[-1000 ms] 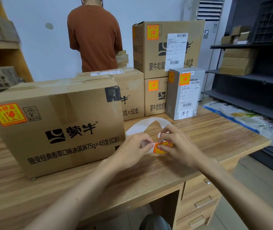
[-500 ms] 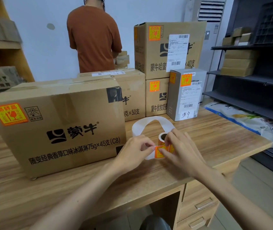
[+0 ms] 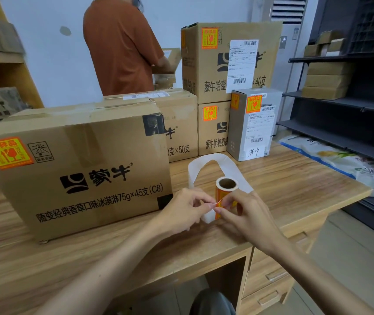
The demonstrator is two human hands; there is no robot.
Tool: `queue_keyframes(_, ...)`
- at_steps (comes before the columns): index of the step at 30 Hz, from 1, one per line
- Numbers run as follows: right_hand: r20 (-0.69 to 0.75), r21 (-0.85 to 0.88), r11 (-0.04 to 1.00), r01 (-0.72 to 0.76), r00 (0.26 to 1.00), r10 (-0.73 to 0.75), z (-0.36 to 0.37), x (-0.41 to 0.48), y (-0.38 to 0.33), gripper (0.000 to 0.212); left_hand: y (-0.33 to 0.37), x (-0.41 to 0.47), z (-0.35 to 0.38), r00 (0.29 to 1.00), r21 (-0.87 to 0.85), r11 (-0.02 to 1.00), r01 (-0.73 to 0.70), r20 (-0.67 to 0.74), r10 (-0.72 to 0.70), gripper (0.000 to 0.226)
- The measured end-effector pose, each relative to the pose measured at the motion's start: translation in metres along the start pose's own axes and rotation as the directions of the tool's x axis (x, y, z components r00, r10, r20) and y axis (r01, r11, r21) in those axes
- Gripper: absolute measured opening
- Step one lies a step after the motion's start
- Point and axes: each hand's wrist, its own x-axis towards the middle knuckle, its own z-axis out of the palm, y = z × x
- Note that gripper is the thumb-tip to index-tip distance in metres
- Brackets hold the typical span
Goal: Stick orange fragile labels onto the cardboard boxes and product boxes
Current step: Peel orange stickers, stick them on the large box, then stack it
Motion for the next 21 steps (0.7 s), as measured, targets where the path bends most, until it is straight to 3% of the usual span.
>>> queue_keyframes(21,-0.027,0.006,0.999,-0.041,0.999,0.041,-0.003,0.003,0.004,0.016,0.015,-0.004,0.005,0.995,0.108,0.990,-0.095,0.005,0.095,0.021)
